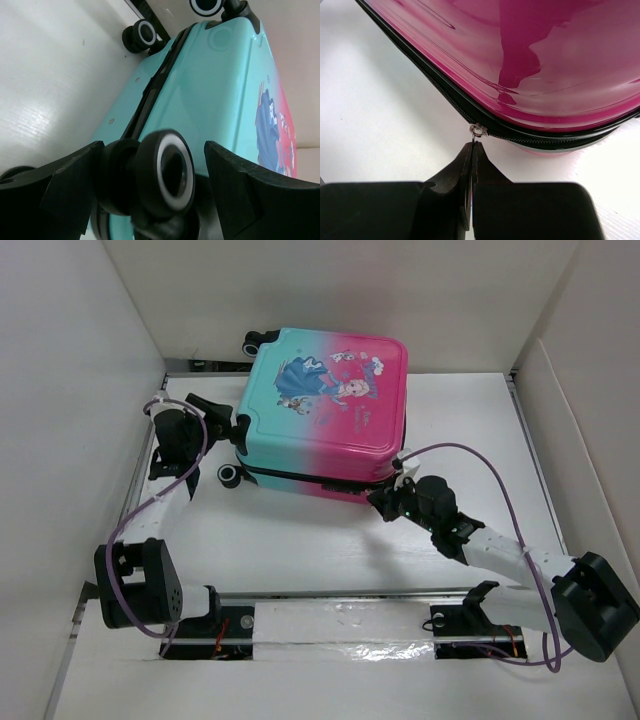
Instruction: Pack the luggage
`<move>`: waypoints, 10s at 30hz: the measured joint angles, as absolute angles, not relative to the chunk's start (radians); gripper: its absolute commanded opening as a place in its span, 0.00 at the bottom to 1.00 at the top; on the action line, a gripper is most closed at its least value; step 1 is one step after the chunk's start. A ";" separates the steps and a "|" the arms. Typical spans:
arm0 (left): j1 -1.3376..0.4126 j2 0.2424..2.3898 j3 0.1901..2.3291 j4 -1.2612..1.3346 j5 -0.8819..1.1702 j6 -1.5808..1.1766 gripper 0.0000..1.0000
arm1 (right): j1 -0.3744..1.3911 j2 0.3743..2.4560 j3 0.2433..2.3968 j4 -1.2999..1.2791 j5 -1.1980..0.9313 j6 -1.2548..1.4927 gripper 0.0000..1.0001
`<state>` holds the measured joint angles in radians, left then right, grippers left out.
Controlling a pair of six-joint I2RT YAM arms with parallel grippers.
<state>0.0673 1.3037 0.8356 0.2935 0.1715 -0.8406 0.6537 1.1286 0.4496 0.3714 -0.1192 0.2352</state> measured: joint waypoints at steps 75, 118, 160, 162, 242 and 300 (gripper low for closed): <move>-0.569 0.665 0.577 0.208 -0.221 -0.729 0.45 | 0.757 1.192 0.530 0.366 -0.236 0.166 0.00; -0.286 1.178 0.794 0.387 -0.012 -0.776 0.79 | 1.119 1.182 0.489 0.408 0.042 0.207 0.00; -0.223 1.599 0.981 0.595 0.367 -0.665 0.56 | 0.748 0.619 0.296 0.002 -0.396 0.181 0.00; -0.219 1.600 0.981 0.607 0.383 -0.659 0.52 | 0.714 0.607 0.291 -0.009 -0.424 0.184 0.00; -0.217 1.770 1.166 0.504 0.602 -0.176 0.79 | 0.597 0.653 0.287 0.036 -0.508 0.154 0.00; -0.781 1.490 0.881 0.651 0.483 -0.242 0.99 | 0.342 0.896 0.373 0.127 -0.451 0.163 0.69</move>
